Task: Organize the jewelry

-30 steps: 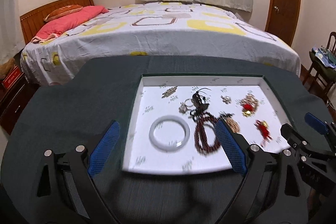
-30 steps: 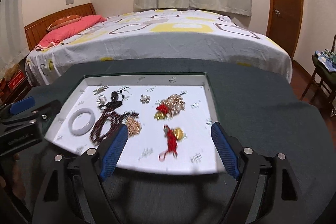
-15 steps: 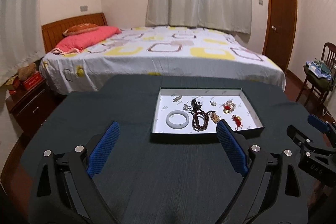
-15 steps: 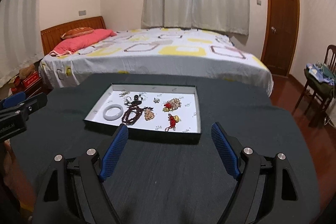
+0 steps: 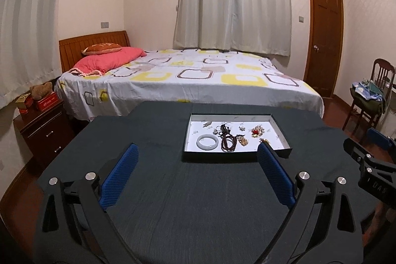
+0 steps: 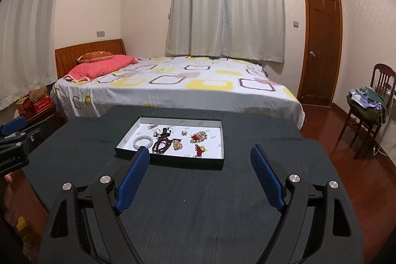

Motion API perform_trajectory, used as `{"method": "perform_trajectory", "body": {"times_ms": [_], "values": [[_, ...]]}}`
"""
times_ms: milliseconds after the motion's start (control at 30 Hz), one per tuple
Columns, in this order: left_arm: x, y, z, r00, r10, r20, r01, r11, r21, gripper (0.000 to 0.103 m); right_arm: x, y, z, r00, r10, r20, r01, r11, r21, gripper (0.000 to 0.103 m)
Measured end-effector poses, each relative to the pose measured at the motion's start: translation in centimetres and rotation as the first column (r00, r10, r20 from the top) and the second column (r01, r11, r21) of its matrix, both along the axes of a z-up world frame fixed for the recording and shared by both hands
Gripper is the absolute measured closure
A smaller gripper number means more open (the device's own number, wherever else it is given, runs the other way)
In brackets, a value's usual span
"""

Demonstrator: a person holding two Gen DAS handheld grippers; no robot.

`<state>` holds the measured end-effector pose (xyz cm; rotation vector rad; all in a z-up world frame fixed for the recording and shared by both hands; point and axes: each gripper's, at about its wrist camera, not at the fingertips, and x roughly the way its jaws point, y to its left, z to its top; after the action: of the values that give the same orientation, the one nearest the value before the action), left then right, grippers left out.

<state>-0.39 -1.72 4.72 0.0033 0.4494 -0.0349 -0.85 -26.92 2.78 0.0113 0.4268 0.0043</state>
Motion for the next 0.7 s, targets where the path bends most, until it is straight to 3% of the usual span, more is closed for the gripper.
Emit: {"method": "perform_trajectory", "body": {"times_ms": [700], "values": [[-1.1, 0.6, 0.2, 1.000, -0.010, 0.006, 0.010, 1.000, -0.016, 0.008, -1.5, 0.4, 0.4, 0.999, -0.010, 0.035, 0.010, 1.000, 0.000, 0.022]]}}
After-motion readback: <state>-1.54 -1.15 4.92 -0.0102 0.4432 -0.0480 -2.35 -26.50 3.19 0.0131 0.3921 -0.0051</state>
